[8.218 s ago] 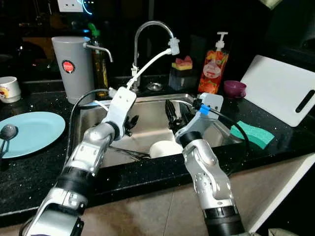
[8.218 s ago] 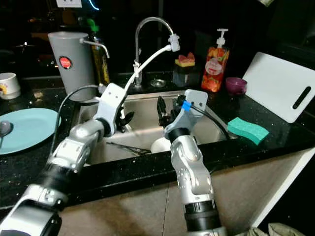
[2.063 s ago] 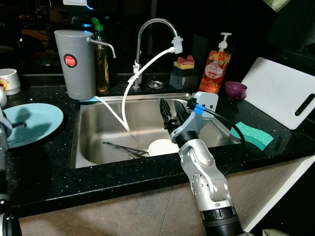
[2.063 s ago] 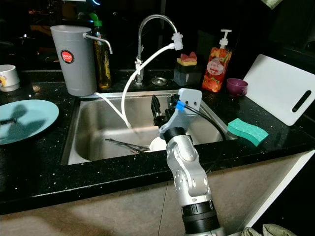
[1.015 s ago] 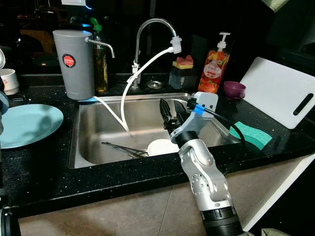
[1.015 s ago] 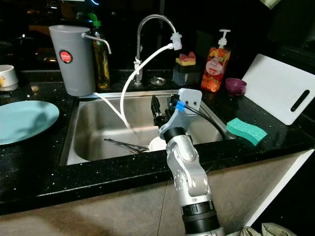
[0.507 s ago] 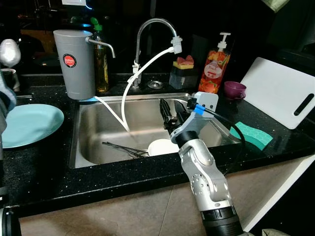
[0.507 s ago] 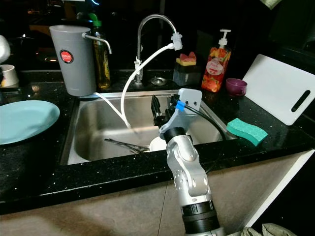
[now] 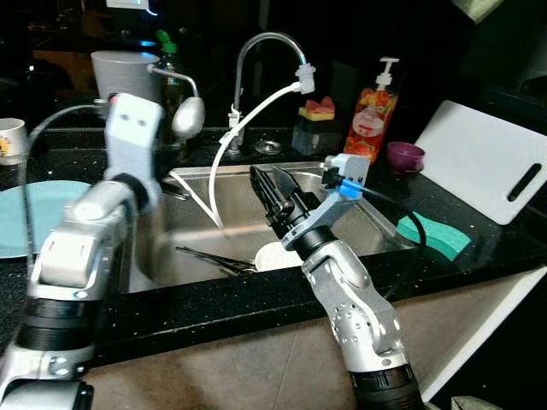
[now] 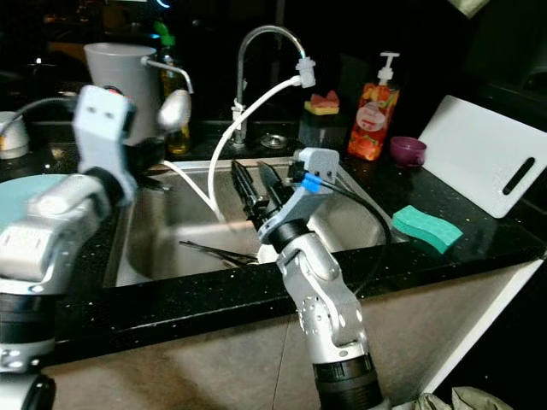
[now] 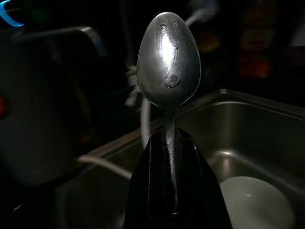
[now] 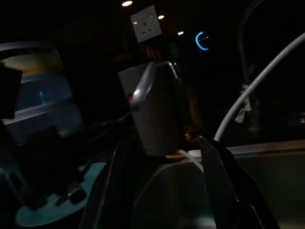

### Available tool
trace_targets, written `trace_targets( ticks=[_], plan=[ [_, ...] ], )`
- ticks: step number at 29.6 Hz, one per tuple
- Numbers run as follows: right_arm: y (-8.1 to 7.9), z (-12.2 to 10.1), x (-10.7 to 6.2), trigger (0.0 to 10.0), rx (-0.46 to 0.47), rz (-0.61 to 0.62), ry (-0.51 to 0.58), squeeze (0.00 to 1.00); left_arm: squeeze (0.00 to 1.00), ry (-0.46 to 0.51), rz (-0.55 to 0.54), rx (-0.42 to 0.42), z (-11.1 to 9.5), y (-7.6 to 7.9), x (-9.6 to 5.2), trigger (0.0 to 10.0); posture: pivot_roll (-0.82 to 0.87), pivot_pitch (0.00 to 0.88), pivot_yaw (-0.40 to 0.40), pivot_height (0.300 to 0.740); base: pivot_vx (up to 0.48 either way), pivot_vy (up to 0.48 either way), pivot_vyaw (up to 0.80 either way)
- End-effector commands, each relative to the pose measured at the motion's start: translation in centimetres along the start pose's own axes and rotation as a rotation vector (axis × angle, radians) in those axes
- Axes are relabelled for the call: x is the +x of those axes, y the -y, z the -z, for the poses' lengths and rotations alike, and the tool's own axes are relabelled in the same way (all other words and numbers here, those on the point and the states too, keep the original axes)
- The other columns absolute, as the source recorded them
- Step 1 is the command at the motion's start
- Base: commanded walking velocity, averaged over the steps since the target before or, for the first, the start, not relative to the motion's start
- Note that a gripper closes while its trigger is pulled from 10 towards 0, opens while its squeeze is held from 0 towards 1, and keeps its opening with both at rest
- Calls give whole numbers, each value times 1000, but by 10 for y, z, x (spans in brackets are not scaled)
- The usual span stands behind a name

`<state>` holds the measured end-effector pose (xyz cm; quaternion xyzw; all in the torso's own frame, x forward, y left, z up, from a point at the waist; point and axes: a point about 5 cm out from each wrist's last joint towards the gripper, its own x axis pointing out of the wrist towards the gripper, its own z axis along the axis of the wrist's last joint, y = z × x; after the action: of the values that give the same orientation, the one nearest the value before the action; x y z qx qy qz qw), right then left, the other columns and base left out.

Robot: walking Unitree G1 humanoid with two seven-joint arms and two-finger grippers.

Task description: Kitchen organization

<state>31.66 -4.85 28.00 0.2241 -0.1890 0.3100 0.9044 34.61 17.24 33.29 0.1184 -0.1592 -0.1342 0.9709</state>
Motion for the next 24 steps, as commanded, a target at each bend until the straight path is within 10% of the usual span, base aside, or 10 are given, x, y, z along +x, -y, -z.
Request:
trace_targets(
  ticks=[1, 24],
  plan=[
    [-9, 2, -1, 10000, 89, -21, 14, 0, 0, 24, 67, 16, -4, 12, 3, 10000, 151, 47, -97, 740, 0, 0, 0],
    [9, 9, -7, 10000, 338, 41, -34, 0, 0, 96, 471, -115, 0, 65, -11, 10000, 139, 54, -86, 740, 0, 0, 0]
  ],
)
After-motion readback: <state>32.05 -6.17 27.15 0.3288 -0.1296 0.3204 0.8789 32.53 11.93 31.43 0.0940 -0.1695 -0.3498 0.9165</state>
